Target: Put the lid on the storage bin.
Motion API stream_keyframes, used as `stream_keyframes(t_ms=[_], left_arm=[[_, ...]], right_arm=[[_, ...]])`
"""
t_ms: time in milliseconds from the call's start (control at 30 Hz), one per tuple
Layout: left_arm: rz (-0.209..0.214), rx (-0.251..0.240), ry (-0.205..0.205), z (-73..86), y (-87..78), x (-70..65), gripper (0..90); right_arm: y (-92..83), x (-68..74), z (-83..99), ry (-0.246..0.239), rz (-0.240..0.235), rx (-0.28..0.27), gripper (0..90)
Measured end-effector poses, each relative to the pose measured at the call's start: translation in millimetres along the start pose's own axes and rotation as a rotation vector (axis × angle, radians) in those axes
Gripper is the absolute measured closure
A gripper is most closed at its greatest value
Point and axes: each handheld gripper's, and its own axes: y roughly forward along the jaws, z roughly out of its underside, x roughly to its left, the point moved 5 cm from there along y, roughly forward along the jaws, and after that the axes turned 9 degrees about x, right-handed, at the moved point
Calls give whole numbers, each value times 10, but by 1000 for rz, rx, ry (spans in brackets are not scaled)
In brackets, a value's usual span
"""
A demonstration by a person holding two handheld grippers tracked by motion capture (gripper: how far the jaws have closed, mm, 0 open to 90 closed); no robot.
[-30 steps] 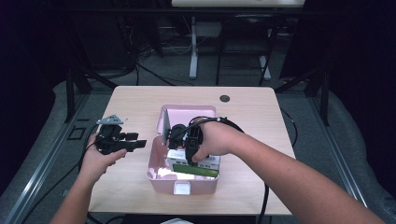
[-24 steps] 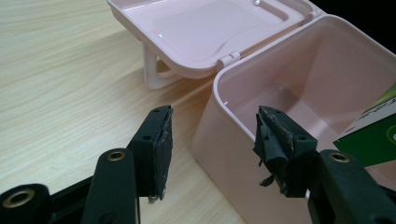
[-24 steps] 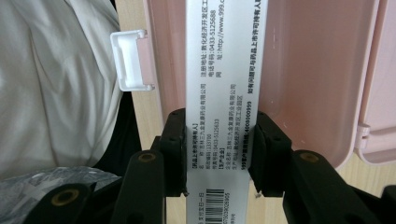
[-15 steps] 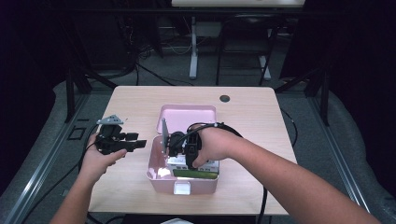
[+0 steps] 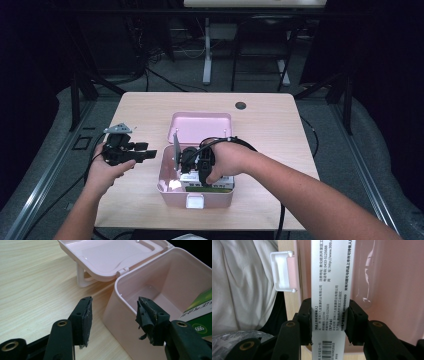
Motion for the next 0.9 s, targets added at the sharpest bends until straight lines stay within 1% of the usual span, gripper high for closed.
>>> stream_keyframes(t_ms=[133,300,367,400,500,600,733,833,900], left_arm=[[0,-1,-5,1,0,0,463],[1,1,-2,1,3,-4,463],[1,0,-4,1,4,-6,463],[2,3,2,2,2,-2,463],[1,2,-2,2,7,-4,463],[1,4,-1,2,10,-4,463],[0,1,-5,3,16,-6,463],[0,5,-2,5,17,-3,463],[4,4,-5,6,22,-4,463]], right_arm=[[59,11,-19,-5,-10,4,618],[102,-1,-39,-10,-6,14,618],[127,-8,-52,3,-15,-1,618],[137,-9,-54,5,-20,-4,618],[185,-9,-53,8,-28,3,618],[222,-17,-53,6,-22,16,617],[240,-52,-60,9,-22,11,617],[273,-66,-64,21,-35,1,617],[306,-76,-61,20,-34,7,617]])
